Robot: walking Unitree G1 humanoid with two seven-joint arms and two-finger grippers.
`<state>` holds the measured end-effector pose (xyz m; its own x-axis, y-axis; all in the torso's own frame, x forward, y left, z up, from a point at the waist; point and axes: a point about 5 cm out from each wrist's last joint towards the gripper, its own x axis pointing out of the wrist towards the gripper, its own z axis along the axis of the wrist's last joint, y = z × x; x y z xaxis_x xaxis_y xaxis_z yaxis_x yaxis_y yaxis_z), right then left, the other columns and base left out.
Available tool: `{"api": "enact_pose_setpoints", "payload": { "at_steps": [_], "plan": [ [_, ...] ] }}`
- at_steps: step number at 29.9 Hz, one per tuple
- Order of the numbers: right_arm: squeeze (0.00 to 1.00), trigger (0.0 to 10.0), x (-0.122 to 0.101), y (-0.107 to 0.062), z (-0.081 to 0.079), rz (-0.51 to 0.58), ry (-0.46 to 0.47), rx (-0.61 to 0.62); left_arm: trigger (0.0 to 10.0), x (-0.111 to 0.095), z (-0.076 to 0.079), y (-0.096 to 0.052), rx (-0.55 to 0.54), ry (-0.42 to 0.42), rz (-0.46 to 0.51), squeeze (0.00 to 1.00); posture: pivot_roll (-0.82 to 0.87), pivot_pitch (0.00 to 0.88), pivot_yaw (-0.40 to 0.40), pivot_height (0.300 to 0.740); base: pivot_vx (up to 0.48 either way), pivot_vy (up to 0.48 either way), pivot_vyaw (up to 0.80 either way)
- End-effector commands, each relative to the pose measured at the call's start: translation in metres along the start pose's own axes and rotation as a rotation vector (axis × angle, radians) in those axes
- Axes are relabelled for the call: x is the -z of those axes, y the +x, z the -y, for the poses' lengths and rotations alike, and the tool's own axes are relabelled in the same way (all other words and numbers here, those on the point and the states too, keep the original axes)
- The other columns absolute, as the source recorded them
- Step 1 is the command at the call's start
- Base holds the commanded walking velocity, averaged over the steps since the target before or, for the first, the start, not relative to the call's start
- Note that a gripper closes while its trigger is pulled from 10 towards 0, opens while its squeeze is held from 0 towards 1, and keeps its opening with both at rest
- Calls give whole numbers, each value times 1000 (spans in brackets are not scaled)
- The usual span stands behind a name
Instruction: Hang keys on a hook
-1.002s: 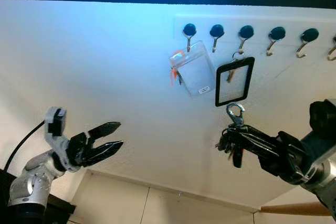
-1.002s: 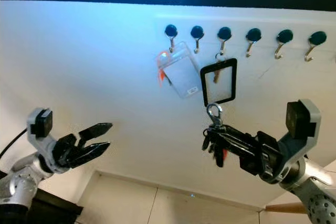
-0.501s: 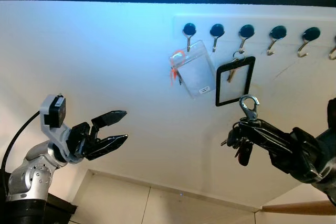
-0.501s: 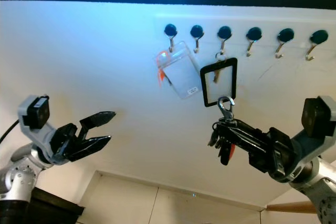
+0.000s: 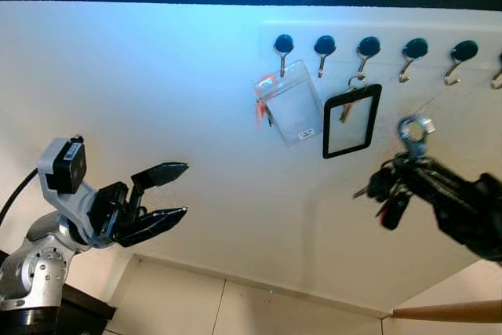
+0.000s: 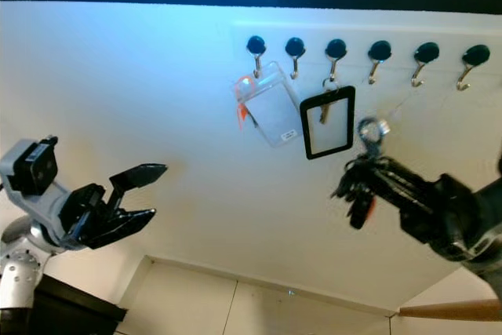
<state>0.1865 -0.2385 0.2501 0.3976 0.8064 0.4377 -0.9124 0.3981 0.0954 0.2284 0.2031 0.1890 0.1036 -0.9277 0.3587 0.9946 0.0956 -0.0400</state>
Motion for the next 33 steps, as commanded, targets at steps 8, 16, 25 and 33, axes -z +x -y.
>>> {"api": "enact_pose_setpoints", "payload": {
  "at_steps": [8,16,25,33],
  "plan": [
    [0,10000,-10,-6,-2,63,-18,12,10000,-9,5,9,4,69,-74,0,-212,82,85,740,0,0,0],
    [0,10000,-18,-12,-2,115,-19,29,10000,-21,9,17,11,140,-96,0,-215,88,87,740,0,0,0],
    [0,10000,-16,-27,6,141,5,109,10000,-28,12,22,36,163,-103,0,-208,89,85,740,0,0,0],
    [0,10000,-16,-33,11,144,23,138,10000,-30,15,25,44,165,-103,0,-206,92,86,740,0,0,0]
  ]
}}
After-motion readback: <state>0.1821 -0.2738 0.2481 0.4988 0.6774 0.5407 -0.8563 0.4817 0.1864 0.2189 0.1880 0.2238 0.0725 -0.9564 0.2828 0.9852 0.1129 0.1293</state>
